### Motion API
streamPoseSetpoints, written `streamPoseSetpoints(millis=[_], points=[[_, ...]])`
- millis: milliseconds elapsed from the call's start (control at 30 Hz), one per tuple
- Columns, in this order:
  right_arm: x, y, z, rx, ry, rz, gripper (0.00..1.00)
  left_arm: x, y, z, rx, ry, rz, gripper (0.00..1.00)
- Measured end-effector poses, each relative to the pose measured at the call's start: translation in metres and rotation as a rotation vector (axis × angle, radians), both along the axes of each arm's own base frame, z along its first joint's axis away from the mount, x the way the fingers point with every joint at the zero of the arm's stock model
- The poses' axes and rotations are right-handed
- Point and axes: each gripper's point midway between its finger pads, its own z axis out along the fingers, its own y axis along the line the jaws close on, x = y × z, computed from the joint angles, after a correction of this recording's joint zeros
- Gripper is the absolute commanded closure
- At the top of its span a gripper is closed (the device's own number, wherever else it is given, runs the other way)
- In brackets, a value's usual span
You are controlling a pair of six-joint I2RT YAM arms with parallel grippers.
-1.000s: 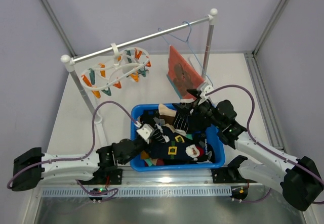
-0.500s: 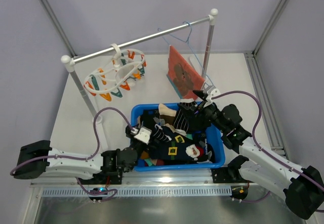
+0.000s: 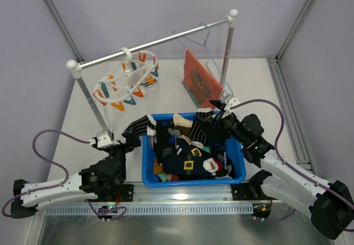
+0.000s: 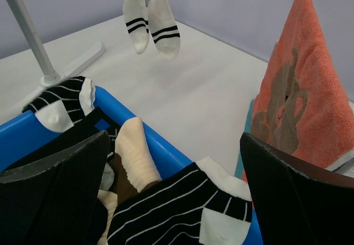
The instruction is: Remove the socks clipped to the hanger
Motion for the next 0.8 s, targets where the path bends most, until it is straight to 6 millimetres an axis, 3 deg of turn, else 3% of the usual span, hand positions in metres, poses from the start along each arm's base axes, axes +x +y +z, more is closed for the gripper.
streamPoseSetpoints(millis=[133,267,400,533,800], points=[[0.001,0.002,-0.004,-0.007,0.008,0.008,0.00,0.001,0.001,-0.006,0.059,0.006,0.008,0.00],[0.003,0.002,-0.007,-0.012,0.016,0.007,0.00,0.004,-0.018,-0.029,0.218,0.028,-0.053,0.00],[0.004,0.003,-0.013,-0.022,0.030,0.009,0.00,0.008,-0.035,-0.035,0.299,0.040,-0.099,0.00],[0.004,0.004,-0.014,-0.023,0.032,0.019,0.00,0.012,-0.042,-0.031,0.274,0.027,-0.145,0.01],[0.001,0.007,-0.014,-0.022,0.032,0.042,0.00,0.033,-0.032,-0.011,0.084,-0.033,-0.179,0.00]])
